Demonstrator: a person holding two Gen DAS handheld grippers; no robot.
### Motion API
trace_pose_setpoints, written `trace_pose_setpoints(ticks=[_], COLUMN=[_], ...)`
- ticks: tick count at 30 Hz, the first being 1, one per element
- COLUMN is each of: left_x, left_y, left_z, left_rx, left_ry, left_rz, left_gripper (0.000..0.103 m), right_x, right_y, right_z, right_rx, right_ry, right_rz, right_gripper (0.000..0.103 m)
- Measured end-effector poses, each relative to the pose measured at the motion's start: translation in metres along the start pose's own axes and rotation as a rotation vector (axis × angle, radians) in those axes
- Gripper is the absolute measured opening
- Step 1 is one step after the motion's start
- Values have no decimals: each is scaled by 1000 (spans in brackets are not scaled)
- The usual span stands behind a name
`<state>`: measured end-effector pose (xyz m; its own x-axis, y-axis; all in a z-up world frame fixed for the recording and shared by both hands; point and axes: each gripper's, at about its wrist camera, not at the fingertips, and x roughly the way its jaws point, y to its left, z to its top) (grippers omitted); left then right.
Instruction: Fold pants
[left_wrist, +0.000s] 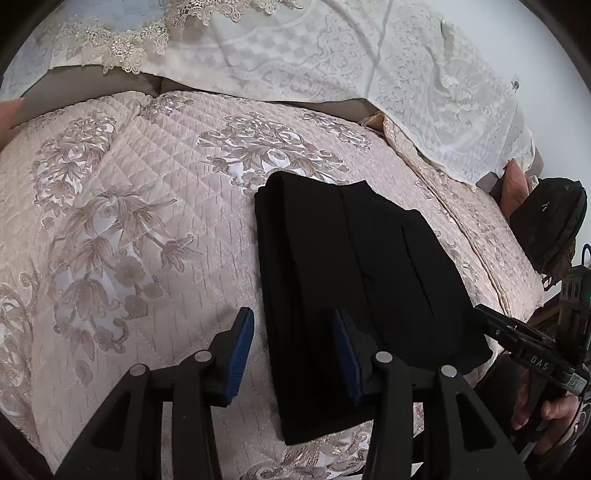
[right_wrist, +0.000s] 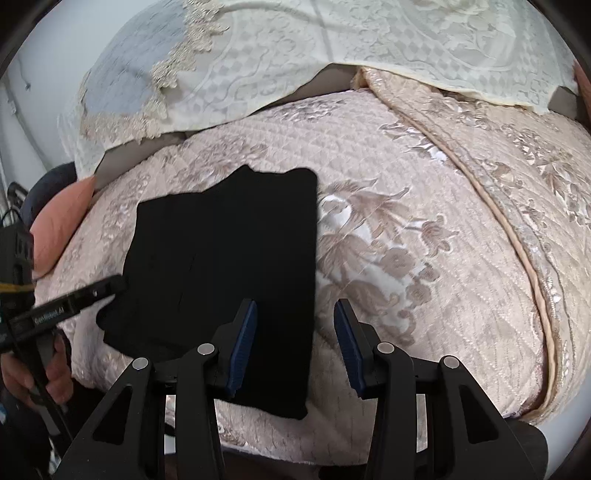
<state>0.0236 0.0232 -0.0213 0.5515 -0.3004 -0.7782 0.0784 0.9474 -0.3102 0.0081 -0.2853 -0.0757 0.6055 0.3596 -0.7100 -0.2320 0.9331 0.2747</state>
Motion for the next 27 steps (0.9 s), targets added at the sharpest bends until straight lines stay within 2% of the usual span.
trace_pose_setpoints(ticks=[10,13,15,17,18,19,22,27], left_x=[-9,3,7,5,3,2,2,3], left_y=[-25,-29,-27,-25,-24,-21,-10,-4], left_z=[6,2,-6,-14,-17,-19,-14,1], left_rx=[57,83,86,108,115,103,36,26], left_ry=[-49,-16,-5,-19,-28,-24,8,-14], left_rz=[-59,-15,8,9,21,28,-16,-20], left_gripper=[50,50,51,52,59,62,62,62], right_x=[-2,7,14,10,8,6,2,7], right_y=[14,14,16,22,24,26,16,-4], right_z=[9,7,0,-11,-14,-17,-13,1], right_rx=[-58,-84,-99,-107,-116,-128,-88,6], right_ry=[-52,-32,1,-14,-16,-19,-9,1], right_rz=[-48,-122,-133,-104,-93,-91,-40,48], right_gripper=[44,44,44,44,45,45,45,45])
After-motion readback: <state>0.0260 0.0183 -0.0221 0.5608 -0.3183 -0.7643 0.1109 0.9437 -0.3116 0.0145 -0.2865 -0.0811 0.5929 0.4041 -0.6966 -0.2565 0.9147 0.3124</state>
